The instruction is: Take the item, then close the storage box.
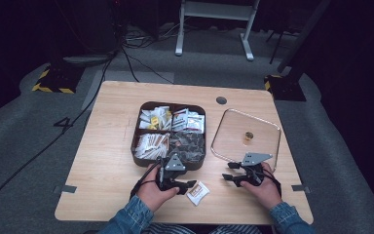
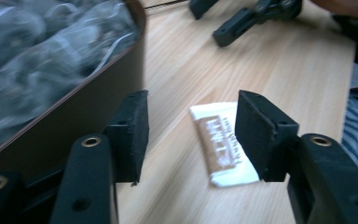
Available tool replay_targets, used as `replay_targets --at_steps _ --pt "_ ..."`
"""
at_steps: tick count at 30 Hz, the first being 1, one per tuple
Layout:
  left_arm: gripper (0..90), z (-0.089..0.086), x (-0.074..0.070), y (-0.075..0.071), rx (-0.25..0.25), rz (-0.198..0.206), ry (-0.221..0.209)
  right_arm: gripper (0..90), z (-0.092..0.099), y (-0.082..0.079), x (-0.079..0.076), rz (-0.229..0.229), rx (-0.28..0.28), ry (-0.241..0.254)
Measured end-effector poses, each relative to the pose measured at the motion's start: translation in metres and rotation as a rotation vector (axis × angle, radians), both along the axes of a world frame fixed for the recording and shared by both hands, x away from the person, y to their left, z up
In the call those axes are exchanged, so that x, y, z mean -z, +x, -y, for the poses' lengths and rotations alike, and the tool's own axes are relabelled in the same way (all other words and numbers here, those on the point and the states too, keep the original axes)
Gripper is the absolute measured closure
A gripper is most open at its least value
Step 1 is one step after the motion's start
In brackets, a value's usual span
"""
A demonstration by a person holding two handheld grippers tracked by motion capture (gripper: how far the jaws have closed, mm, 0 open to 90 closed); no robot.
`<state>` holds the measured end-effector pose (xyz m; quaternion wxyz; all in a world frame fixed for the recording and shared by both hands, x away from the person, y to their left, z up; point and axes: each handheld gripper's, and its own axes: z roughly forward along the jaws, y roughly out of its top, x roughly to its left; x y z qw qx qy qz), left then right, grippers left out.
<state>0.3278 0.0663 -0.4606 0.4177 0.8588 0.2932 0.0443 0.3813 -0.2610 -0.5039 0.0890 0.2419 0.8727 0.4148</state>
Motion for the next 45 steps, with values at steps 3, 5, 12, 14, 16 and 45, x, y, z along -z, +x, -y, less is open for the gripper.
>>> replay_targets --at_steps 3,5,12,14,16,45 --pt "42.9 -0.009 0.0 -0.002 -0.024 0.008 -0.001 45.0 0.0 0.0 0.0 0.0 -0.001 -0.001" --pt "42.5 -0.015 0.0 -0.003 -0.034 0.011 0.007 45.0 -0.001 -0.001 0.0 0.007 -0.001 -0.007" --pt "41.5 -0.035 0.003 -0.008 -0.075 0.028 0.024 46.9 -0.001 0.0 0.0 0.009 0.009 -0.009" --pt "41.1 -0.041 0.005 -0.01 -0.091 0.03 0.025 47.1 0.0 0.0 -0.001 0.025 0.03 0.007" --pt "40.7 -0.046 0.006 -0.011 -0.103 0.03 0.023 47.2 0.002 0.001 -0.004 0.025 0.047 0.045" --pt "35.0 -0.076 0.035 -0.018 -0.222 0.002 0.164 42.4 0.071 0.059 -0.04 0.079 0.419 0.106"
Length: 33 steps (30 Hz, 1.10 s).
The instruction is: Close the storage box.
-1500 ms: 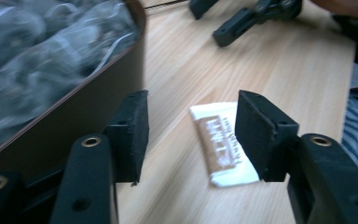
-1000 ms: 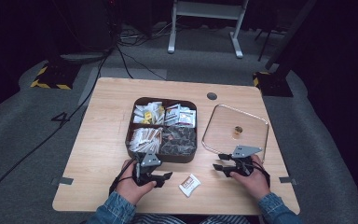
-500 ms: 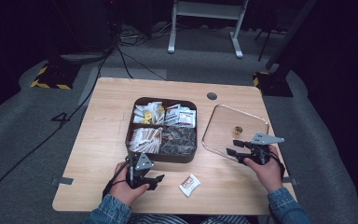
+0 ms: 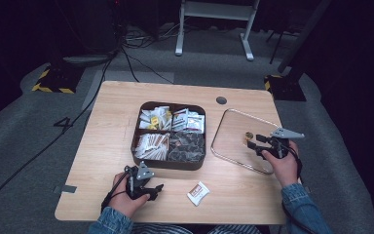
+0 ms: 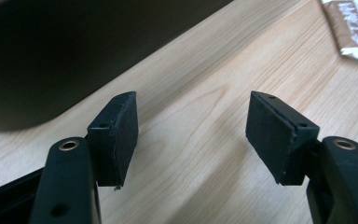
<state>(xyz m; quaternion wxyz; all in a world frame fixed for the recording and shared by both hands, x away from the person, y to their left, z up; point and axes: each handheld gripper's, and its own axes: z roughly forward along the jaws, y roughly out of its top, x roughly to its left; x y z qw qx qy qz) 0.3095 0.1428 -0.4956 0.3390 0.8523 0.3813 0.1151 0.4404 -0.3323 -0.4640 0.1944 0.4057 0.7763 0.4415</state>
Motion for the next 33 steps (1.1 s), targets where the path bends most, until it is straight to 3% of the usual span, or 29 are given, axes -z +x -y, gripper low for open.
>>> replay_targets --at_steps 8,11,15,26,33 --pt "32.8 -0.004 0.004 -0.002 0.006 0.027 -0.007 41.8 -0.003 0.031 0.014 -0.038 0.047 -0.091" --pt "28.3 -0.003 0.008 -0.001 0.013 0.058 -0.012 42.4 -0.004 0.04 0.018 -0.056 0.051 -0.118" --pt "25.8 -0.003 0.008 0.0 0.015 0.061 -0.008 44.7 -0.003 0.048 0.024 -0.08 0.044 -0.137" --pt "25.7 -0.002 0.008 0.0 0.014 0.059 -0.009 57.9 -0.005 0.052 0.033 -0.083 0.026 -0.135" --pt "25.6 -0.002 0.008 0.0 0.014 0.059 -0.009 59.2 -0.006 0.05 0.034 -0.062 0.017 -0.135"
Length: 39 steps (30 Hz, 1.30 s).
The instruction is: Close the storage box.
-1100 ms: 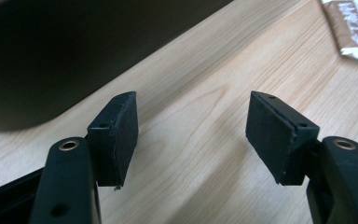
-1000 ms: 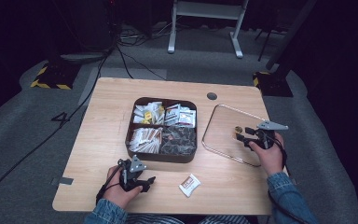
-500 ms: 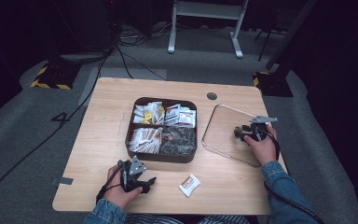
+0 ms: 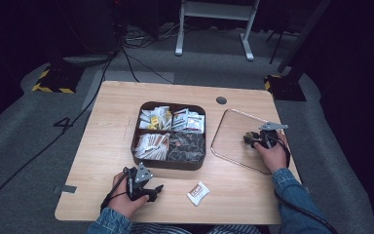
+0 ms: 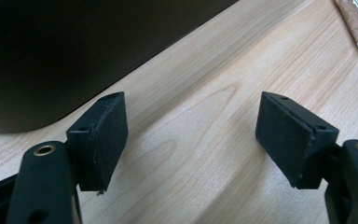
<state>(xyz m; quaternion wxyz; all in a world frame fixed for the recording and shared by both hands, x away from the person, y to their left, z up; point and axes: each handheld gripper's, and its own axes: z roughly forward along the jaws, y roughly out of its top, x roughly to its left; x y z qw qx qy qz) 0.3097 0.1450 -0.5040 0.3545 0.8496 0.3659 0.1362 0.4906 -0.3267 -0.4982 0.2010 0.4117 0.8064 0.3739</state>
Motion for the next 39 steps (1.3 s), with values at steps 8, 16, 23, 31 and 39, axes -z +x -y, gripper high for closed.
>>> replay_targets --at_steps 8,16,23,31,39 --pt "25.0 0.001 0.0 0.001 -0.002 -0.004 -0.001 59.3 0.001 0.001 -0.003 -0.029 0.001 0.008" --pt "24.7 0.001 0.0 0.002 0.003 -0.004 0.001 59.3 0.001 0.001 -0.017 -0.01 -0.005 0.028" --pt "24.7 0.002 0.0 0.002 0.001 -0.003 0.0 59.3 0.0 0.0 -0.033 0.006 -0.014 0.052" --pt "24.3 0.002 0.0 0.003 0.0 -0.004 -0.001 59.4 -0.004 -0.002 -0.052 0.012 -0.023 0.064" --pt "23.8 0.003 0.0 0.003 -0.001 -0.003 0.003 59.4 -0.013 -0.005 -0.072 0.021 -0.044 0.06"
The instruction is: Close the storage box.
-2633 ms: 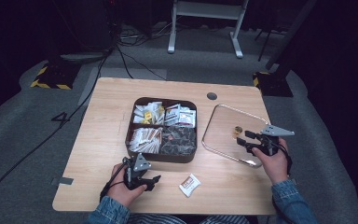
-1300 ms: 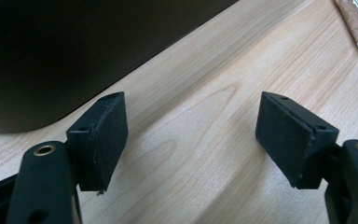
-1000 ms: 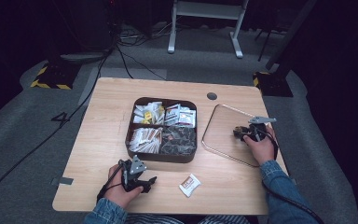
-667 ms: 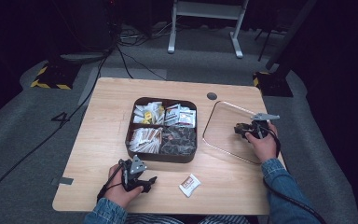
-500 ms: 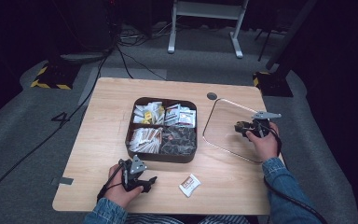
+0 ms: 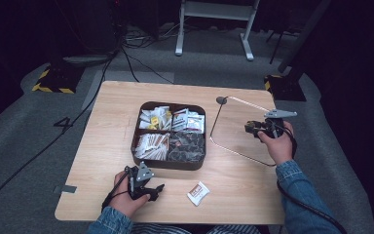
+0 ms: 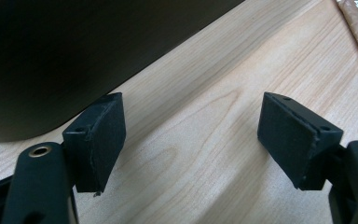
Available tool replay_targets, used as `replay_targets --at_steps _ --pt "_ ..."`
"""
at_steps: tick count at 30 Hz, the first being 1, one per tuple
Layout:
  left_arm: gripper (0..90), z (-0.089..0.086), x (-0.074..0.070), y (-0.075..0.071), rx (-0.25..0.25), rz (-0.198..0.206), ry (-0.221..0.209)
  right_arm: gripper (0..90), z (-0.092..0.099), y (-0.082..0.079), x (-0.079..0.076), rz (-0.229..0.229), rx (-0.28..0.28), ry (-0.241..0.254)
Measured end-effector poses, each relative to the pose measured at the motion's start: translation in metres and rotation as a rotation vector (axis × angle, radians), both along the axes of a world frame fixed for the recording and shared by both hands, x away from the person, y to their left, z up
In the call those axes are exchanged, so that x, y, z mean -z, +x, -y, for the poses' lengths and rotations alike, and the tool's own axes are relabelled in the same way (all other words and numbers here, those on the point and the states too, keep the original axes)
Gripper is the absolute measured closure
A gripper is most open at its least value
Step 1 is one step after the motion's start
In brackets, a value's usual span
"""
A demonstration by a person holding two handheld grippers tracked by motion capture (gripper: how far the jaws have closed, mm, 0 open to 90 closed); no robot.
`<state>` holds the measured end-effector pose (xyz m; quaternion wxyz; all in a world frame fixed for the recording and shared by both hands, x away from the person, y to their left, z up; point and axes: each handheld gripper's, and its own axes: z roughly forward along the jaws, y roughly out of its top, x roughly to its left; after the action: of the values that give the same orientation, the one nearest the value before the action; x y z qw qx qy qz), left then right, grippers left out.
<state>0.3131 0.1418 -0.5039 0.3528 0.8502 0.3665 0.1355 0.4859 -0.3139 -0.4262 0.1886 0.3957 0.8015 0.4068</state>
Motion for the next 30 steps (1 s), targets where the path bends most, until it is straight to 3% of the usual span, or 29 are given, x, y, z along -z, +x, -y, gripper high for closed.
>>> replay_targets --at_steps 9,17,30 --pt "23.8 0.0 0.0 0.0 -0.001 0.0 -0.001 59.4 -0.023 0.0 -0.021 -0.007 -0.03 -0.031" --pt "23.9 0.002 0.0 -0.001 -0.017 0.003 -0.002 59.3 -0.043 0.006 -0.033 -0.003 -0.055 -0.029" --pt "23.9 0.002 0.0 0.0 -0.017 0.003 -0.001 59.3 -0.108 0.014 -0.049 0.013 -0.156 -0.057"
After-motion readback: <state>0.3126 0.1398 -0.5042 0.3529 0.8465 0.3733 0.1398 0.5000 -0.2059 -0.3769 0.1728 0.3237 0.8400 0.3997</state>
